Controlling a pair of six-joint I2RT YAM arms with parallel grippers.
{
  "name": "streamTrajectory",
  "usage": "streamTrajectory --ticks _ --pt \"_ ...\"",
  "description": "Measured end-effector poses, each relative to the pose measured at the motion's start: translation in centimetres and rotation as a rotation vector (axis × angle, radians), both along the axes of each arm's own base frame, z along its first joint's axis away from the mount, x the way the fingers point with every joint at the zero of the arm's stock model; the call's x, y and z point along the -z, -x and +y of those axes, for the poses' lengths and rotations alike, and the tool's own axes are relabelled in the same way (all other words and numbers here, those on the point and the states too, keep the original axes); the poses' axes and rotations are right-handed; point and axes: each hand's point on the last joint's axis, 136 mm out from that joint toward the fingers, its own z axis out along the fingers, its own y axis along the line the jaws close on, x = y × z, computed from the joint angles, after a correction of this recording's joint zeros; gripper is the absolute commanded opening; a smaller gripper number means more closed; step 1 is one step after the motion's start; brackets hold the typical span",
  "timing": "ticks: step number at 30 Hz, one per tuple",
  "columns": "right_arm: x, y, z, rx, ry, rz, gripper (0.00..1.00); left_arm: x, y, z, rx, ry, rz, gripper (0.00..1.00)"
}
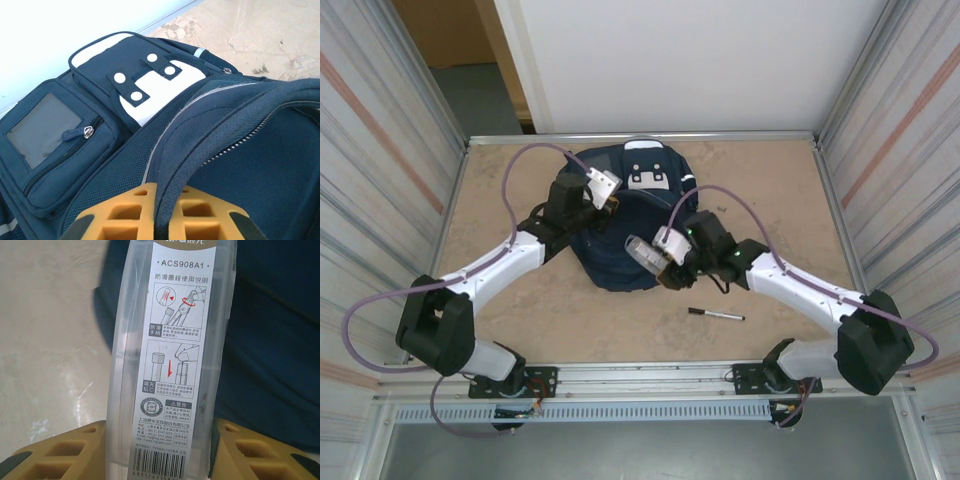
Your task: Pack the student bag
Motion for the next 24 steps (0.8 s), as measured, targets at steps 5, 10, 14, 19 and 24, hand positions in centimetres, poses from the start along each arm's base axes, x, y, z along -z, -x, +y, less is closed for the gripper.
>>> streamTrajectory --ticks 5,10,14,19,24 --pt "-1.9 -4.1 -0.1 0.177 -0.113 0.113 0.41 0.4 1.5 -1.9 0.065 -0.025 0.012 0.00" --pt "-2.3 -6.6 1.5 0.217 -0.122 0.165 0.41 0.3 1.9 -2.9 0.101 -0.023 0.026 0.00" --pt "-1.4 -6.8 2.1 0.125 -0.049 0.151 0.44 0.2 1.8 -2.7 0.098 -0.021 0.025 0.00" --pt "-0.3 -7.6 1.8 -0.019 0.090 0.053 0.47 0.1 1.9 -2.9 0.110 -0.014 0.028 0.00" --pt "-0.2 -9.5 1.8 -0.082 0.219 -0.121 0.63 0.2 1.9 -2.9 0.115 -0.011 0.034 0.00"
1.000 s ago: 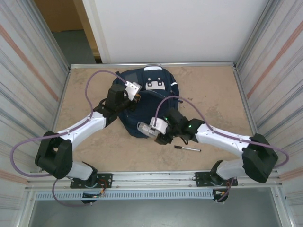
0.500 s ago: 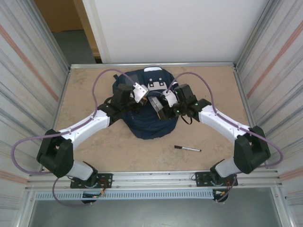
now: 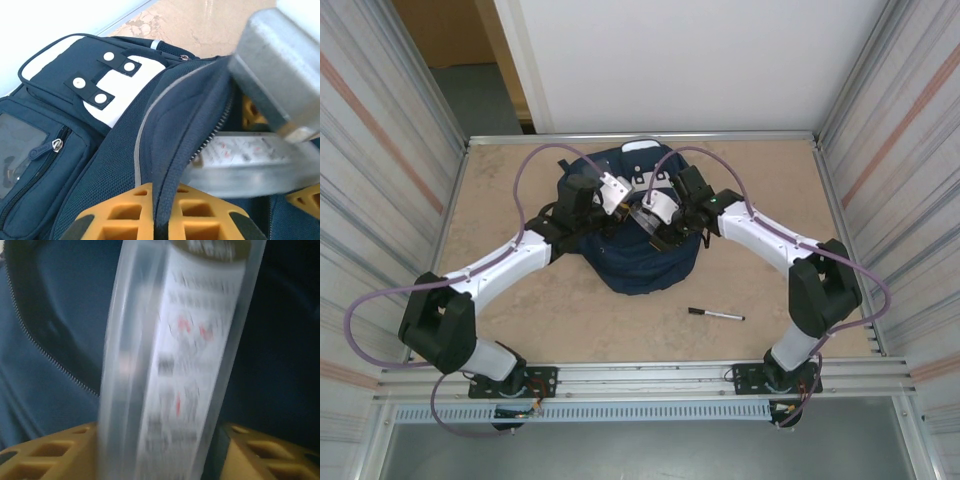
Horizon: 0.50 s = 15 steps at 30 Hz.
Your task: Pack the student bag
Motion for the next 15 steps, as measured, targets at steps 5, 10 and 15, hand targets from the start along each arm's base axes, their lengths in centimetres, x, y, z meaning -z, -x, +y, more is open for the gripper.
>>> streamTrajectory --ticks 5,10,15 --pt "-0.4 -0.5 0.9 -0.057 0.080 -0.153 0.64 -0.1 0.1 -0.1 0.007 0.004 -0.001 0.00" --pt "-0.7 0.8 -0.8 -0.056 0.065 -0.165 0.58 0.4 0.2 -0.2 0.015 0.013 0.004 0.00" --pt "-1.6 1.7 -1.5 -0.060 0.029 -0.170 0.50 0.6 0.3 -0.1 0.022 0.018 0.014 0.00"
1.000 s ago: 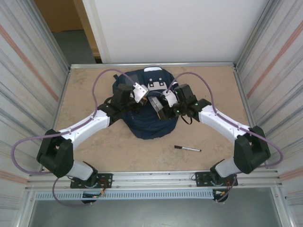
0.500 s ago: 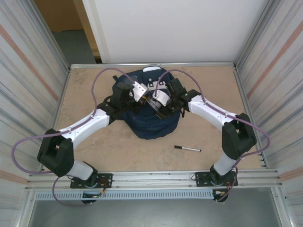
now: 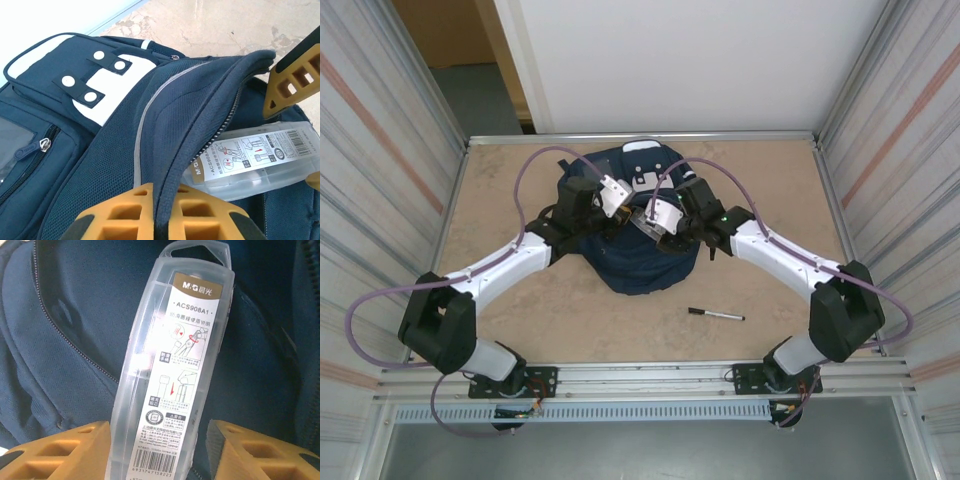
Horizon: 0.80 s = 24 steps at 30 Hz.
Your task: Pack the student bag
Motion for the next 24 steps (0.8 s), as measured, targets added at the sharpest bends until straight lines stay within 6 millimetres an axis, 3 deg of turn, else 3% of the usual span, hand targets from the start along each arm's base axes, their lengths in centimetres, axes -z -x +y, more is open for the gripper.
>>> streamTrajectory --ticks 8,14,24 --pt "3.0 0.1 0.4 -0.063 0.103 0.055 0.50 0.0 -0.2 0.3 -0.005 0.013 0.010 0.00" --pt "3.1 -0.1 0.7 -0.102 0.133 0.037 0.45 0.2 -0.2 0.5 -0.004 0.026 0.023 0.00" --pt "2.4 -2.7 1.1 -0.061 0.237 -0.316 0.50 0.4 0.1 0.2 0.011 0.049 0.037 0.00"
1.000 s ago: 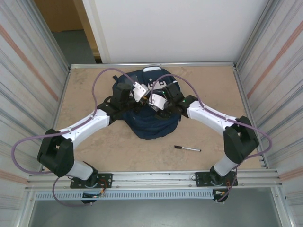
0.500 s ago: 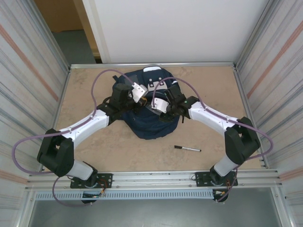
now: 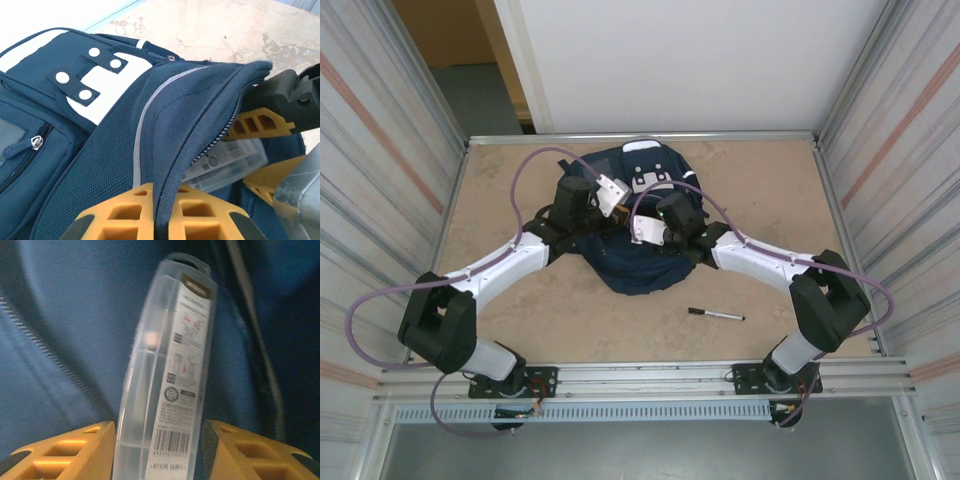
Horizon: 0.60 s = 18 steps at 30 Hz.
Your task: Pack the student bag
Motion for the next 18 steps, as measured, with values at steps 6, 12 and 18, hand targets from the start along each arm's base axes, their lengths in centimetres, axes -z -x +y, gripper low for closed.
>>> streamTrajectory --ticks 6,12,18 --pt "-1.9 -2.7 -1.6 0.200 -0.075 -0.109 0.61 -0.1 0.0 -0.1 -0.003 0.012 -0.001 0.00" --pt "-2.5 -0.4 -3.1 0.384 -0.374 0.039 0.62 0.0 0.1 0.0 -0.005 0.013 0.011 0.00" --pt "-6.8 1.6 -5.6 0.573 -0.698 0.204 0.59 0.2 0.2 0.0 -0.005 0.009 0.022 0.00"
